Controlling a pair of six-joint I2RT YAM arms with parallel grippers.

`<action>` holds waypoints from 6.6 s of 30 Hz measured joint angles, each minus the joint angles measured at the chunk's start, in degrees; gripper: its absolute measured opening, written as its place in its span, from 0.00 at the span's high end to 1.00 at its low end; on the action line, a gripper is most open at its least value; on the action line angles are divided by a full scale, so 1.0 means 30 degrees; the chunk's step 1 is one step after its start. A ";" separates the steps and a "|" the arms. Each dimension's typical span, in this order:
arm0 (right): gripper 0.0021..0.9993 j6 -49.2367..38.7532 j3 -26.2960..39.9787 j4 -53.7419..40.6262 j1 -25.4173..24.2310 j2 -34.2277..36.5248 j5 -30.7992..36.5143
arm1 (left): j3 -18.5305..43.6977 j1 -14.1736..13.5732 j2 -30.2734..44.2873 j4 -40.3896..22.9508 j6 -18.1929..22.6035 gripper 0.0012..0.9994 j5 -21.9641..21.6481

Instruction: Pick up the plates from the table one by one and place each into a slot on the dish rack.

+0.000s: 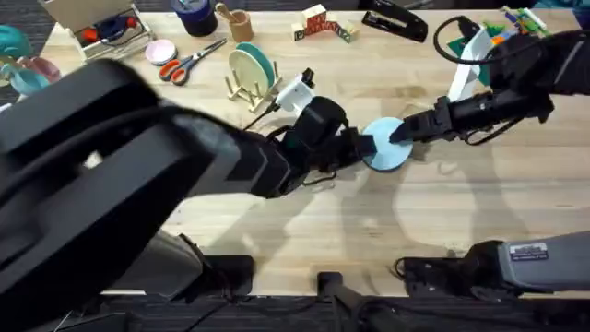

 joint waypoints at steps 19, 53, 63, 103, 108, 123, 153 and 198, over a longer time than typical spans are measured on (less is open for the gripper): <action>0.97 -0.1609 0.8864 -0.5578 0.2556 -0.1106 0.2939 | 0.0456 -0.0802 -1.3529 -1.7841 0.5551 0.96 -0.7683; 0.97 -0.2029 1.6599 -0.2101 1.1113 0.0619 0.6779 | 1.3901 -0.0802 -1.7615 -3.6127 1.5483 0.01 -1.6190; 0.97 -0.2034 2.2170 -0.1983 1.2233 0.5149 0.6779 | 1.3901 -0.0802 -1.7615 -3.6327 1.6815 0.01 -1.6296; 0.97 -0.0059 2.3301 0.2656 1.3315 1.0332 0.9562 | 1.3901 -0.0802 -1.7622 -3.6326 1.7234 0.01 -1.6304; 0.97 0.0152 2.3334 0.2562 1.3373 1.0746 0.9562 | 1.3901 -0.0802 -1.7615 -3.6326 1.7241 0.01 -1.6304; 0.97 0.0867 2.3337 0.1691 1.3388 1.1738 0.9621 | 1.3901 -0.0802 -1.7615 -3.6333 1.7241 0.01 -1.6304; 0.97 0.0947 2.3337 0.2036 1.3636 1.3042 0.9628 | 1.3901 -0.0802 -1.7615 -3.6327 1.7241 0.01 -1.6304; 0.02 0.0383 2.3986 -0.7082 1.2608 0.4679 0.9987 | 1.3901 -0.0802 -1.7615 -3.6683 1.7307 0.01 -1.6304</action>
